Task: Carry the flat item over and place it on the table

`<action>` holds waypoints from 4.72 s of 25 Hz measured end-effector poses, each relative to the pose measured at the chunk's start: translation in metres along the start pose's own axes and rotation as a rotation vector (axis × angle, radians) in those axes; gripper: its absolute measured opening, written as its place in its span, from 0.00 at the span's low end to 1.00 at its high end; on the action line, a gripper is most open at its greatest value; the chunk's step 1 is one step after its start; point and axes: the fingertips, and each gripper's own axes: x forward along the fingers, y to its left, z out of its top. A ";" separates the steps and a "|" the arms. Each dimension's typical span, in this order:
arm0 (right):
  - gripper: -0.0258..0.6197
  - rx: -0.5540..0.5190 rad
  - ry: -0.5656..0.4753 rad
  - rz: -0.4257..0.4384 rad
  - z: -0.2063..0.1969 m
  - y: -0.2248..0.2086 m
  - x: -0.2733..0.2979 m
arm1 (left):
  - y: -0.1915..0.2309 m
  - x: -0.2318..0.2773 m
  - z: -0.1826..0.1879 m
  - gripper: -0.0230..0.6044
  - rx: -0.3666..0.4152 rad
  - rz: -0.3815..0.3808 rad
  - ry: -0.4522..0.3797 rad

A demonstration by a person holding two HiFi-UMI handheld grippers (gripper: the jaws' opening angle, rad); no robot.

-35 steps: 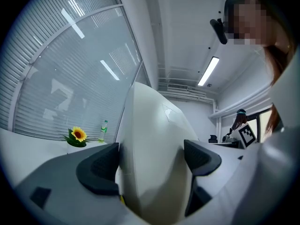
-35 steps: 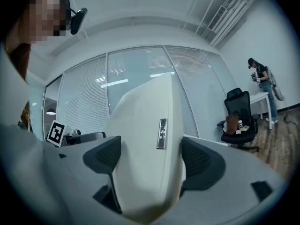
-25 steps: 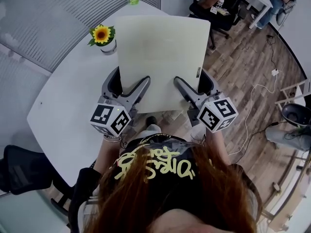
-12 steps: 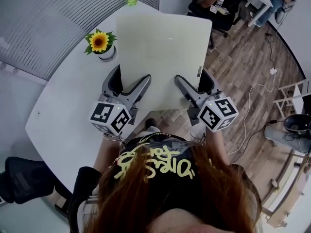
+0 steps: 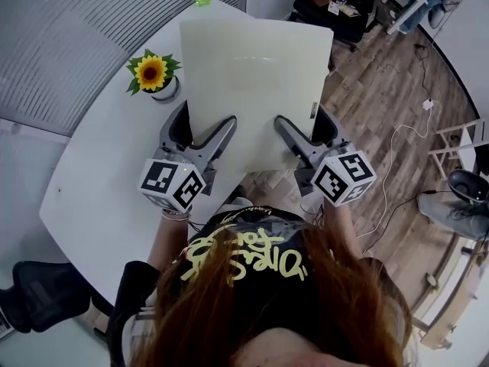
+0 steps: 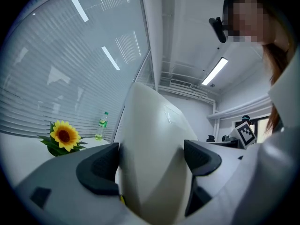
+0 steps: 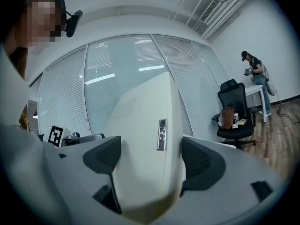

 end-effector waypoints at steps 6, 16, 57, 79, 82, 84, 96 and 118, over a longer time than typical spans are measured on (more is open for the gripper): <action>0.65 -0.005 0.000 0.008 0.006 -0.007 0.003 | -0.001 0.008 0.001 0.73 -0.010 0.009 -0.002; 0.65 -0.003 0.029 0.107 0.022 -0.039 0.024 | -0.005 0.036 0.008 0.73 0.016 0.100 -0.029; 0.65 0.012 0.124 0.279 0.027 -0.097 0.088 | 0.020 0.086 -0.015 0.73 -0.071 0.314 -0.050; 0.65 0.034 0.222 0.261 -0.014 -0.100 0.097 | 0.038 0.082 -0.051 0.73 -0.128 0.346 0.030; 0.65 0.039 0.234 0.256 -0.020 -0.102 0.098 | 0.040 0.082 -0.058 0.73 -0.138 0.347 0.039; 0.65 0.041 0.244 0.251 -0.024 -0.103 0.097 | 0.041 0.082 -0.062 0.73 -0.144 0.348 0.046; 0.64 0.049 0.299 0.236 -0.050 -0.104 0.101 | 0.049 0.077 -0.082 0.73 -0.169 0.368 0.093; 0.65 0.054 0.364 0.216 -0.074 -0.105 0.106 | 0.060 0.075 -0.104 0.73 -0.218 0.389 0.151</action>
